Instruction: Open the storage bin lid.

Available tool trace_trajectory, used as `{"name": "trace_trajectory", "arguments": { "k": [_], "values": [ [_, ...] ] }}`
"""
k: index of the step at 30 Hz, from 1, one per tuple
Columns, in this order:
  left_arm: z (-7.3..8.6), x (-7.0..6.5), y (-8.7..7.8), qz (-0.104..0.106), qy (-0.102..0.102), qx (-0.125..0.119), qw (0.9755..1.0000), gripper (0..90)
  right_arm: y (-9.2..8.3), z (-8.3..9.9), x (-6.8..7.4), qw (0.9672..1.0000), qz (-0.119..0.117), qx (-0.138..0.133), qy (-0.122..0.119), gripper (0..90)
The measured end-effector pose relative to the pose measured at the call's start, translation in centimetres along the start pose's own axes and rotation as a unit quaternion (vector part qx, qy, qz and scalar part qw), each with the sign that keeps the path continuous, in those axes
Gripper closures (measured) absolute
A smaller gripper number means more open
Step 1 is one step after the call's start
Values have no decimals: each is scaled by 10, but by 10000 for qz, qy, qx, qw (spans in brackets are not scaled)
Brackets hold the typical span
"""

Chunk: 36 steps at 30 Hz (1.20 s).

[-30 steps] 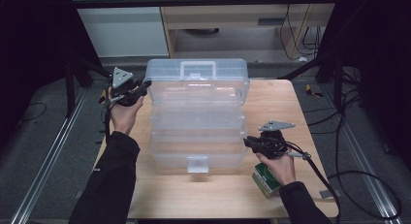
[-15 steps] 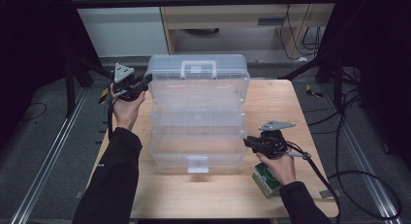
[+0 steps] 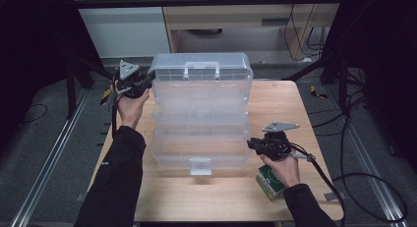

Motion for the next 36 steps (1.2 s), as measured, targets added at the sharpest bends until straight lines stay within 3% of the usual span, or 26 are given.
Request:
{"name": "trace_trajectory", "arguments": {
  "k": [11, 16, 20, 26, 36],
  "values": [
    [-1, 3, 12, -21, -53, 44, 10000, 780, 0, 0, 0, 10000, 8, 25, 3, 769],
    [-3, 4, 18, -62, 25, 119, 9999, 780, 0, 0, 0, 10000, 15, 31, 15, 768],
    [-1, 6, 21, -31, -103, 56, 9999, 785, 0, -1, 0, 10000, 15, 39, 15, 769],
    [-3, 8, 29, -90, -30, 169, 9998, 786, 0, -1, 0, 10000, 36, 55, -9, 769],
    [-2, 10, 41, -118, -102, 233, 9996, 790, 0, -1, 0, 10000, 23, 53, -13, 769]
  ]
}}
Point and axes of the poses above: each handheld gripper's, and its own axes: y roughly forward along the jaws, z roughly out of its underside, x roughly to its left, the point moved 7 cm from there along y, roughly forward along the jaws, and after that the axes turned 10 degrees about y, right-handed, at the moved point
